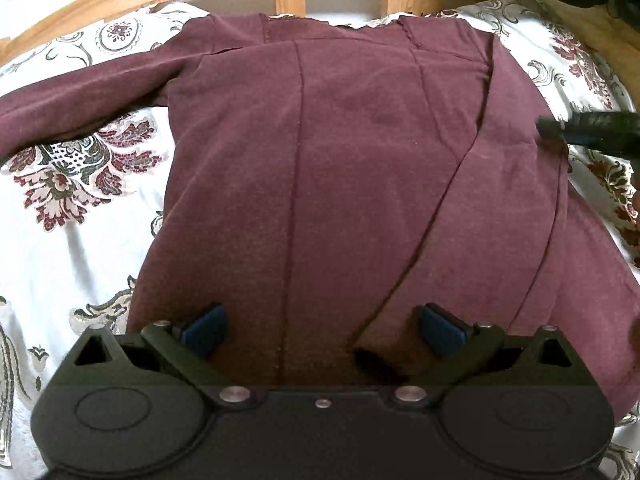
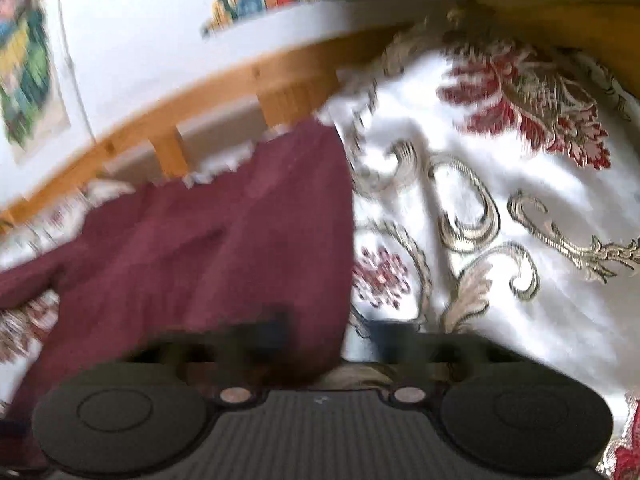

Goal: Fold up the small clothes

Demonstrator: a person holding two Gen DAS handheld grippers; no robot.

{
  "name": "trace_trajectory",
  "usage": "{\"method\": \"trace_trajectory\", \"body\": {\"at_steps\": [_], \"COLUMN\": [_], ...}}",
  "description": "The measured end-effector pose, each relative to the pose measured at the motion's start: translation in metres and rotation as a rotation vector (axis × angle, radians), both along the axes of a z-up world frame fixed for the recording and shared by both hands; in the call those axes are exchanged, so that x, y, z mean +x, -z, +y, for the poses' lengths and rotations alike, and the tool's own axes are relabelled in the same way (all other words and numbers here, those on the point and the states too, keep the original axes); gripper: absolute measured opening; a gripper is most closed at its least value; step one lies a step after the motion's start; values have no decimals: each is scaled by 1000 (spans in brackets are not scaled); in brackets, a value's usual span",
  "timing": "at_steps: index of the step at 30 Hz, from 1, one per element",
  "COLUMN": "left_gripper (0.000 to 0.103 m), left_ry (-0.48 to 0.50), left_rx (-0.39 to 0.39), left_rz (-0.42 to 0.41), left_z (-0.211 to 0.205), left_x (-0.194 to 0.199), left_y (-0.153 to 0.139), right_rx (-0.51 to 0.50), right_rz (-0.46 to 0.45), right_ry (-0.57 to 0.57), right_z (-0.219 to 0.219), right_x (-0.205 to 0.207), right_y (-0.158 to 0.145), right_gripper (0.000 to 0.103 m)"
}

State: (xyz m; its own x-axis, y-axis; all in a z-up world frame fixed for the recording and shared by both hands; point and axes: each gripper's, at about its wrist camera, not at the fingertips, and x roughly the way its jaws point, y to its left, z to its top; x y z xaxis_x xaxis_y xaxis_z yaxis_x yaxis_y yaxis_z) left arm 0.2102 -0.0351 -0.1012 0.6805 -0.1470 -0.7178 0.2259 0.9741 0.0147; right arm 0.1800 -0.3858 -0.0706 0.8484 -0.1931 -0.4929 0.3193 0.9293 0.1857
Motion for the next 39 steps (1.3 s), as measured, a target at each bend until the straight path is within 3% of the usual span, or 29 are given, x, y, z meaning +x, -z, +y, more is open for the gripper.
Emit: {"method": "trace_trajectory", "body": {"at_steps": [5,7,9,11,14,18,21,25,30,33,36,39], "left_gripper": [103,103,102,102,102,102,102,102,102,102,100,90], "left_ry": [1,3,1,-18,-76,-200,-352,-542,-700,-815,-912,-1003], "left_rx": [2,0,4,6,-16,-60,32,146,151,97,-92,-248], "left_rz": [-1,3,13,12,-36,-137,-207,-247,-200,-192,-166,-151], "left_z": [-1,0,1,3,17,50,81,133,208,244,273,290], "left_x": [1,1,1,-1,-9,-25,-35,-43,-51,-62,-70,-68], "left_y": [0,-1,-4,-10,-28,-60,-85,-111,-123,-120,-113,-105], "right_rx": [-37,-39,-43,-37,-33,-59,-105,-157,-148,-112,-102,-74], "right_rz": [-6,5,9,9,7,0,-12,1,10,-14,-3,17], "right_ry": [32,40,60,66,78,35,-5,-31,-32,-52,-55,-48], "right_z": [2,5,9,11,19,39,59,88,115,117,114,108], "right_x": [-5,-6,-8,-10,-20,-34,-46,-63,-92,-100,-95,-88], "right_y": [-2,1,0,-1,-5,-15,-27,-45,-62,-64,-59,-51], "right_gripper": [13,17,36,47,68,92,101,103,103,103,103,103]}}
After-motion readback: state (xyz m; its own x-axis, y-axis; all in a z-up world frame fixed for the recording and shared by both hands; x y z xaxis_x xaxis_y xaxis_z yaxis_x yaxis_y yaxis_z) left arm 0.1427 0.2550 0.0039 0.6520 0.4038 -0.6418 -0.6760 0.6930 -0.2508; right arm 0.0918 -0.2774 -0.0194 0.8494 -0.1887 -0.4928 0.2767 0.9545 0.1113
